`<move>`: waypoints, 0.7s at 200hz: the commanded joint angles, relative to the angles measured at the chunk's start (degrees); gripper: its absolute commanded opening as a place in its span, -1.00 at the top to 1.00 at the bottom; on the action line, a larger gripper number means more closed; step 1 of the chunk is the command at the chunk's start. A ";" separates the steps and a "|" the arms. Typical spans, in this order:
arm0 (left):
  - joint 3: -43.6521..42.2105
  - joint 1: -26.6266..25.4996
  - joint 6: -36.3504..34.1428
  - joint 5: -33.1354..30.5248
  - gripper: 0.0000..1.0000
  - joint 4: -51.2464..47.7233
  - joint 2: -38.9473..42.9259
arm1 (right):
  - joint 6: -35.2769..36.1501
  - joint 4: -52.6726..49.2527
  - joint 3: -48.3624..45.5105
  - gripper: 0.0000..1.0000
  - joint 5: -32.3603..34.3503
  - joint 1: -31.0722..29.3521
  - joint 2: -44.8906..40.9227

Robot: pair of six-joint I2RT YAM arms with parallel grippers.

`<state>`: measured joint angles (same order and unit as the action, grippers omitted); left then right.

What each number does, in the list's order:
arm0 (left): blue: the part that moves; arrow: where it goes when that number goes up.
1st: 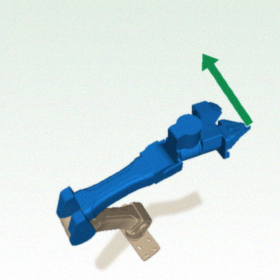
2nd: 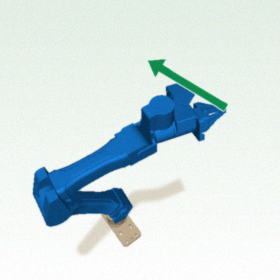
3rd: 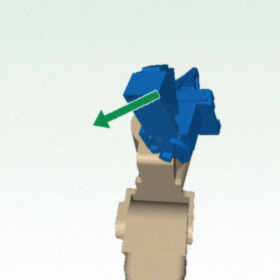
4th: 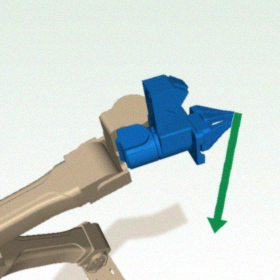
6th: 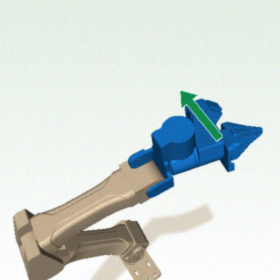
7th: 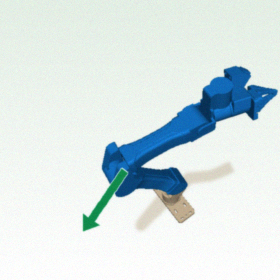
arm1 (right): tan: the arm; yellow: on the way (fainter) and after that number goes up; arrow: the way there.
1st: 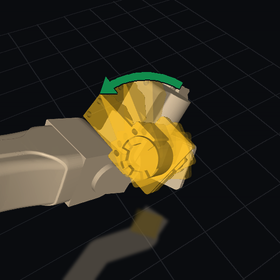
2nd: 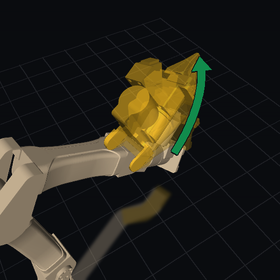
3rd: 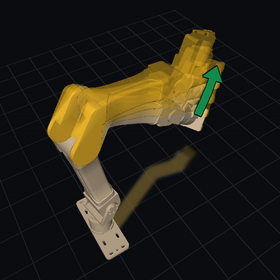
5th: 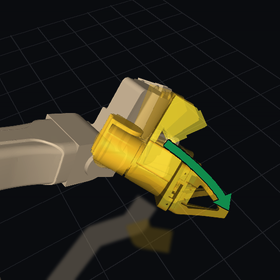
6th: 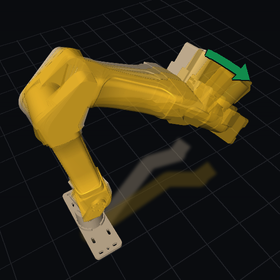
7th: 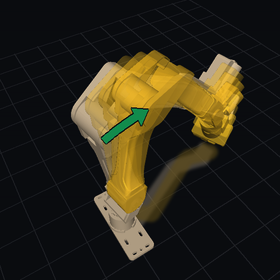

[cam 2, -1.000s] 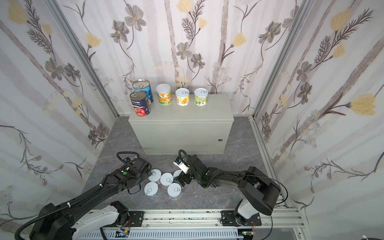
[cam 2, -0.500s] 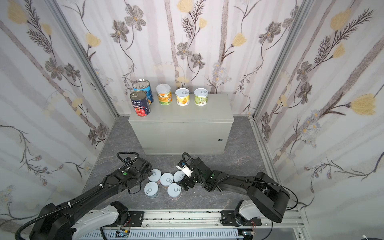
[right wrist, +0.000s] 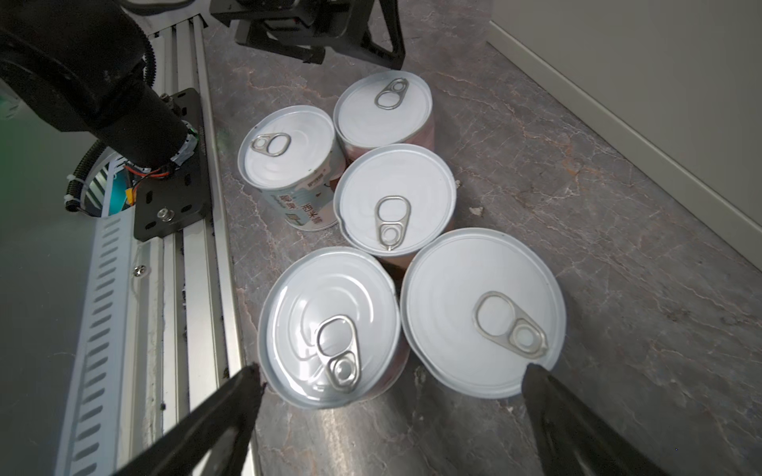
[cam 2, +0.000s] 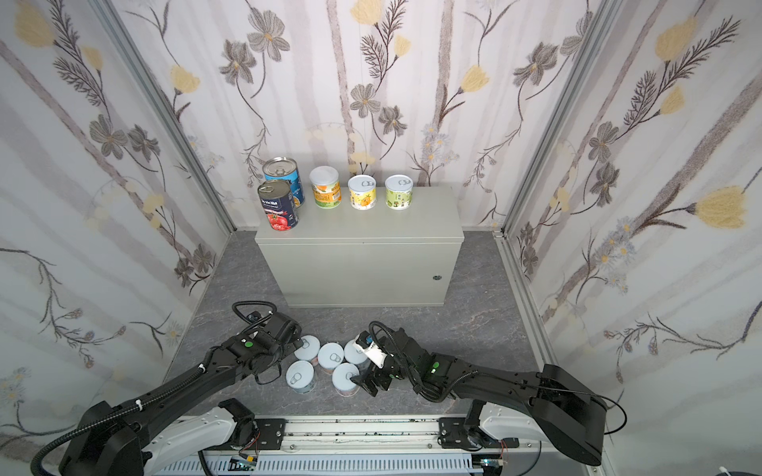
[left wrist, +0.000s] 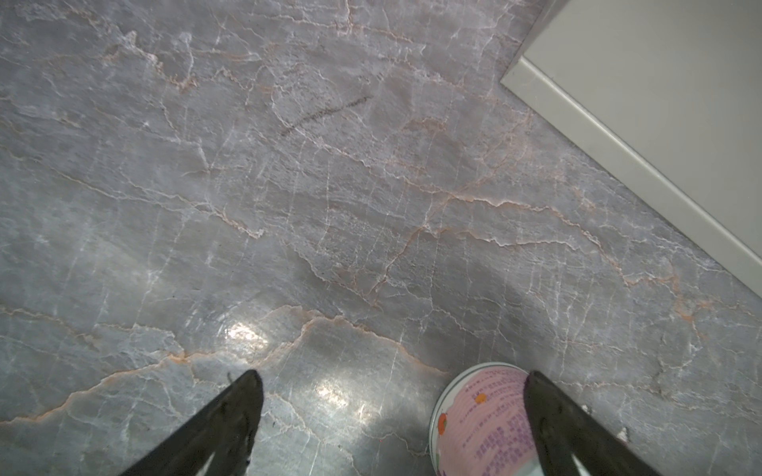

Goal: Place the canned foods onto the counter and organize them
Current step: 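Lower the right gripper onto the nearest white-lidded can in the cluster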

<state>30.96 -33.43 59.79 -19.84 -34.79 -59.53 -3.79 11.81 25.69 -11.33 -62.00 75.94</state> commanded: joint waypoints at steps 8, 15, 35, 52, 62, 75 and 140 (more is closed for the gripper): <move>-0.28 0.03 -0.24 -0.82 -1.00 0.86 -0.05 | -3.44 -0.48 -0.37 -0.97 4.96 -5.54 -0.48; -0.28 0.07 -0.31 -0.84 -1.00 0.95 -0.07 | -4.04 0.00 -0.60 -0.97 5.70 -6.70 -0.12; -0.05 0.10 -0.55 -0.91 -1.00 1.12 -0.06 | -4.73 1.09 -1.07 -0.98 6.89 -9.04 1.63; -0.07 0.15 -0.64 -1.02 -1.00 1.34 -0.06 | -4.13 1.19 -0.63 -0.97 7.64 -10.06 4.22; -0.11 0.10 -0.72 -0.97 -1.00 1.39 -0.14 | -4.03 1.67 -0.32 -0.97 9.05 -10.15 5.70; -0.02 0.19 -0.90 -0.97 -1.00 1.39 -0.21 | -4.05 3.63 -0.33 -0.94 10.72 -10.08 6.79; 0.29 0.18 -0.90 -0.87 -1.00 1.30 -0.55 | -4.74 7.29 0.23 -0.91 16.05 -8.22 10.98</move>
<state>30.83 -33.39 58.85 -19.88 -34.11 -59.83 -7.51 15.64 25.32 0.58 -70.85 86.19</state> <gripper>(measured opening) 0.997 0.956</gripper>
